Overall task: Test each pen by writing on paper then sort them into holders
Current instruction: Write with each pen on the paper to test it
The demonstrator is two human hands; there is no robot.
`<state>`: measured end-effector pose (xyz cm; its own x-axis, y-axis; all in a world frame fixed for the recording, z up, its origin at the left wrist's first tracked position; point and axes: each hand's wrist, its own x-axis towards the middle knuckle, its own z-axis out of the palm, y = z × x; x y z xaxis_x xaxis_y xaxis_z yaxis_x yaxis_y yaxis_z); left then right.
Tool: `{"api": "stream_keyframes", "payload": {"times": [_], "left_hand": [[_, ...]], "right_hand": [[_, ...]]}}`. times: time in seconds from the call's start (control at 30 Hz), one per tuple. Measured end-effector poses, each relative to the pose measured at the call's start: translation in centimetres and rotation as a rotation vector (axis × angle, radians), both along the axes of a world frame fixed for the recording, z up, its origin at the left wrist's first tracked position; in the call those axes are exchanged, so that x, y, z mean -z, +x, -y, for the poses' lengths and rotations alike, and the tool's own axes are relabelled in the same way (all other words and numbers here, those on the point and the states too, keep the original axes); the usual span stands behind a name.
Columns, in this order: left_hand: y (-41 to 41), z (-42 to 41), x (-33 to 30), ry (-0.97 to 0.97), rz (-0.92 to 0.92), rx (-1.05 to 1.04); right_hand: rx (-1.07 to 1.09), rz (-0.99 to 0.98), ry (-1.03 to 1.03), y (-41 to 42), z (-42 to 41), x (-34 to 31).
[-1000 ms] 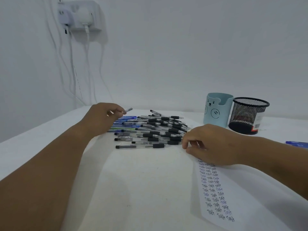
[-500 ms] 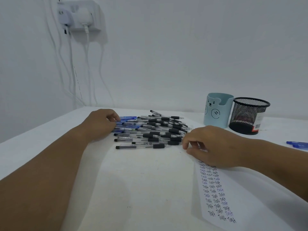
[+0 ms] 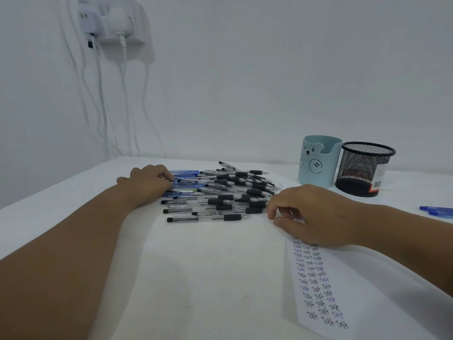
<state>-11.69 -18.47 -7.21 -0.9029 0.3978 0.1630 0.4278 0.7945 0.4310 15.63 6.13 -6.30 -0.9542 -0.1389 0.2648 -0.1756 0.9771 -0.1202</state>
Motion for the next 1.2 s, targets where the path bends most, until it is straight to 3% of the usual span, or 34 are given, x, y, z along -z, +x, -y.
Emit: {"api": "stream_keyframes", "payload": {"times": [0.37, 0.67, 0.93, 1.07, 1.13, 1.2], "left_hand": [[0.1, 0.0, 0.0, 0.062, 0.001, 0.004], [0.5, 1.0, -0.4, 0.380, 0.052, 0.075], [3.3, 0.0, -2.4, 0.770, -0.173, 0.215], [6.5, -2.1, -3.8, 0.861, -0.167, 0.358], [8.6, -3.5, -4.7, 1.041, -0.011, 0.407], [10.8, -4.7, -5.4, 1.326, 0.409, 0.485]], "right_hand": [[0.006, 0.001, -0.014, 0.1, 0.0, 0.0], [0.019, 0.022, -0.030, 0.3, 0.2, -0.2], [0.091, 0.060, 0.056, 0.4, 0.9, -1.1], [0.107, 0.093, -0.097, 1.2, 0.7, -2.5], [0.121, 0.109, -0.173, 1.6, 0.3, -3.2], [0.154, 0.111, -0.215, 1.9, -0.1, -3.7]]}}
